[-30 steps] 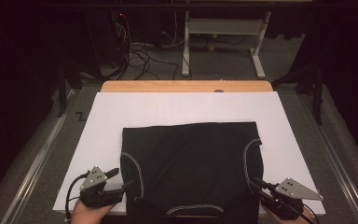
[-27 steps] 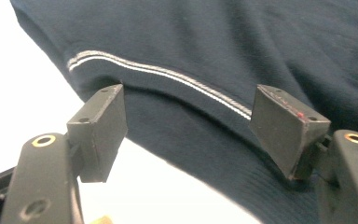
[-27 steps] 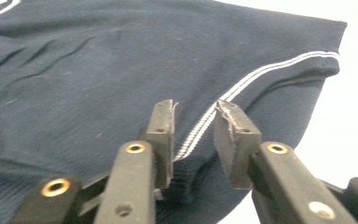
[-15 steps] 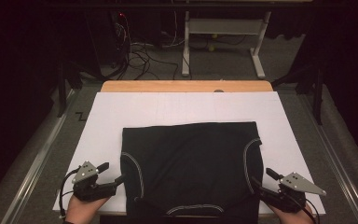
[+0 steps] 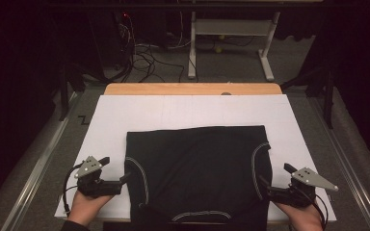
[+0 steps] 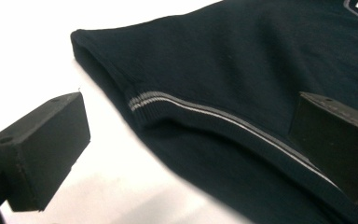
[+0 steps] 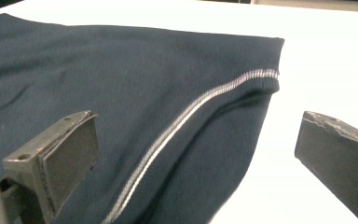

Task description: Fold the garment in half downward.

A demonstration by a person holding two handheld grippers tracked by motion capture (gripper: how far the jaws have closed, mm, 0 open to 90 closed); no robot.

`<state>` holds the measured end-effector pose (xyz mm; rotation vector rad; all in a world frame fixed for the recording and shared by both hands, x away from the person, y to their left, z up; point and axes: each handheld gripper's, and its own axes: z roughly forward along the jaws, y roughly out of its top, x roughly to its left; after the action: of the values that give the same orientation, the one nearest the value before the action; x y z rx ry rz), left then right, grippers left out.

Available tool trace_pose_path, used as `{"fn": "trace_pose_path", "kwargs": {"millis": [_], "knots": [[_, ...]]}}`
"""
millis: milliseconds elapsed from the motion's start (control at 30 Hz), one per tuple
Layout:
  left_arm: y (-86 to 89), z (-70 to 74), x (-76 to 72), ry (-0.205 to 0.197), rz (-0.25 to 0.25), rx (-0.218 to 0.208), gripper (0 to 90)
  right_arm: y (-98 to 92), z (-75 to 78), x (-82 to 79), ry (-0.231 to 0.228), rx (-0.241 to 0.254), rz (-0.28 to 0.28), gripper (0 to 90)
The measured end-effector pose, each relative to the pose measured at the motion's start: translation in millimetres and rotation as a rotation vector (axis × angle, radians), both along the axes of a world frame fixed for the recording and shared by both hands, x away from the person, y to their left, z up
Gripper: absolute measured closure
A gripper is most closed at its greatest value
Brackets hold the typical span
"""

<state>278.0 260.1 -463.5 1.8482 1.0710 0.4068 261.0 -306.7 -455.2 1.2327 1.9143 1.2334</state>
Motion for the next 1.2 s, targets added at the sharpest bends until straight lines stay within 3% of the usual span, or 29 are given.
{"fn": "trace_pose_path", "kwargs": {"millis": [433,633,700,833,1200], "knots": [[-2.3,13.5,20.8,-0.033,-0.003,-0.014,0.0,30.1,16.0,19.7,-0.027,-0.011,0.056,0.0],[-10.4,24.8,28.1,-0.066,-0.007,-0.022,0.0,47.6,23.8,19.2,-0.056,-0.004,0.087,0.0],[-12.7,27.0,33.4,-0.065,-0.006,-0.018,0.0,54.2,25.9,18.4,-0.069,-0.007,0.099,0.0],[-19.0,28.6,41.8,-0.067,-0.006,-0.049,0.0,68.4,27.3,18.5,-0.084,-0.01,0.121,0.0],[-29.2,31.2,60.1,-0.065,-0.041,-0.067,0.0,113.3,25.0,18.2,-0.087,-0.028,0.199,0.0]]}}
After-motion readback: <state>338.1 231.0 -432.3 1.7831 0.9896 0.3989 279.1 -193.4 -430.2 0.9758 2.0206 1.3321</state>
